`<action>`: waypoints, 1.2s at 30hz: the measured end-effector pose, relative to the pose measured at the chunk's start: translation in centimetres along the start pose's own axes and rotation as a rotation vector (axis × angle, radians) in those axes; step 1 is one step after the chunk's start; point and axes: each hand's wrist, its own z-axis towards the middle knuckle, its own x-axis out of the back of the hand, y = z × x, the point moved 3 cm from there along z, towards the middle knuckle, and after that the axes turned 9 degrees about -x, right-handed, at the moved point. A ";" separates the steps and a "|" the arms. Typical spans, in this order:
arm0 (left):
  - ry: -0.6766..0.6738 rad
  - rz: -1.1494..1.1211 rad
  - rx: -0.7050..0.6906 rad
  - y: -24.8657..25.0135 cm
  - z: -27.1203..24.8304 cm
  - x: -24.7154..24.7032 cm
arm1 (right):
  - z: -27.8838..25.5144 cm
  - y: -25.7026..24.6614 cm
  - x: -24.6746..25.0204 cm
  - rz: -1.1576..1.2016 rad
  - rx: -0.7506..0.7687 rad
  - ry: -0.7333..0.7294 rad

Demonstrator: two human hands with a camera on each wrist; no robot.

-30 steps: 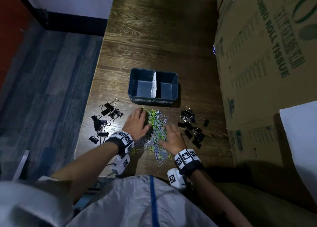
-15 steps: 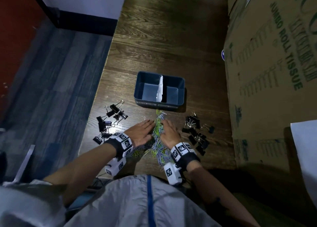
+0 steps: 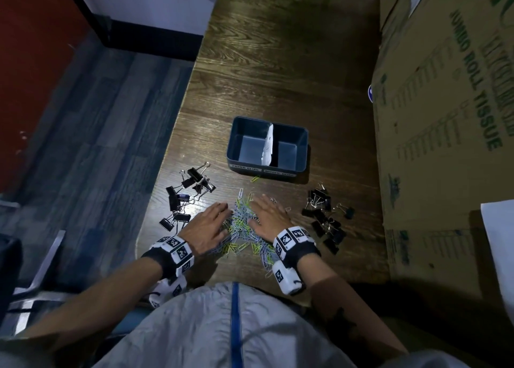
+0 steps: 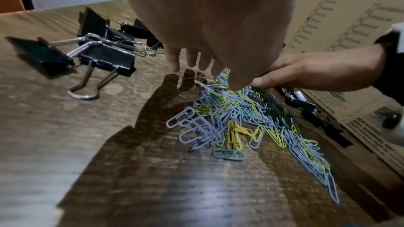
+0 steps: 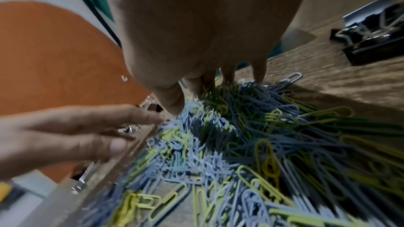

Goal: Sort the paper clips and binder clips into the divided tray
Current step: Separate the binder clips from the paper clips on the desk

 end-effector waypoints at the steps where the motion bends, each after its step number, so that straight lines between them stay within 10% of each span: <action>1: -0.009 0.009 -0.002 0.0 -0.2 -0.1 | -0.4 0.2 -0.1 0.017 0.023 0.001; 11: 0.038 0.047 -0.090 0.7 2.8 1.9 | -5.8 4.2 -0.5 0.345 -0.253 0.371; 21: -0.143 0.085 0.046 3.6 10.9 4.3 | -9.0 6.2 -6.0 0.220 -0.377 -0.035; 30: -0.143 0.176 -0.206 4.8 5.8 1.7 | -6.7 4.7 -4.8 0.189 -0.303 0.262; 36: 0.151 0.019 -0.094 3.3 1.9 3.6 | -6.7 5.3 -3.0 0.335 -0.337 0.239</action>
